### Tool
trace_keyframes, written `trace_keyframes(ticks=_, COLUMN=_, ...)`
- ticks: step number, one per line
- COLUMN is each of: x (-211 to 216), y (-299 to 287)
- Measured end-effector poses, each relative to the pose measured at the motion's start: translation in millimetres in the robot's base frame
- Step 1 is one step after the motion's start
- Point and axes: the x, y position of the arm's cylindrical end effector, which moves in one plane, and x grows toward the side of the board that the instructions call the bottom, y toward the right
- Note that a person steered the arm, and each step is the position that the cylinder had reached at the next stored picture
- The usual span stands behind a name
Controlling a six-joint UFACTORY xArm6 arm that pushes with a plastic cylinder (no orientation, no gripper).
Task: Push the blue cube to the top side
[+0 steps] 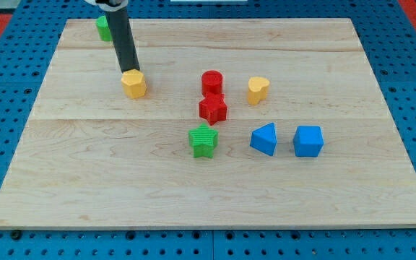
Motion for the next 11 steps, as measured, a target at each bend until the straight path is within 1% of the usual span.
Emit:
trace_keyframes(ticks=1, x=27.2, y=28.5)
trace_keyframes(ticks=5, x=192.9, y=103.1)
trace_keyframes(ticks=6, x=211.3, y=157.7)
trace_keyframes(ticks=7, x=195.9, y=245.1)
trace_keyframes(ticks=9, x=144.6, y=279.4)
trace_keyframes(ticks=11, x=142.0, y=367.1)
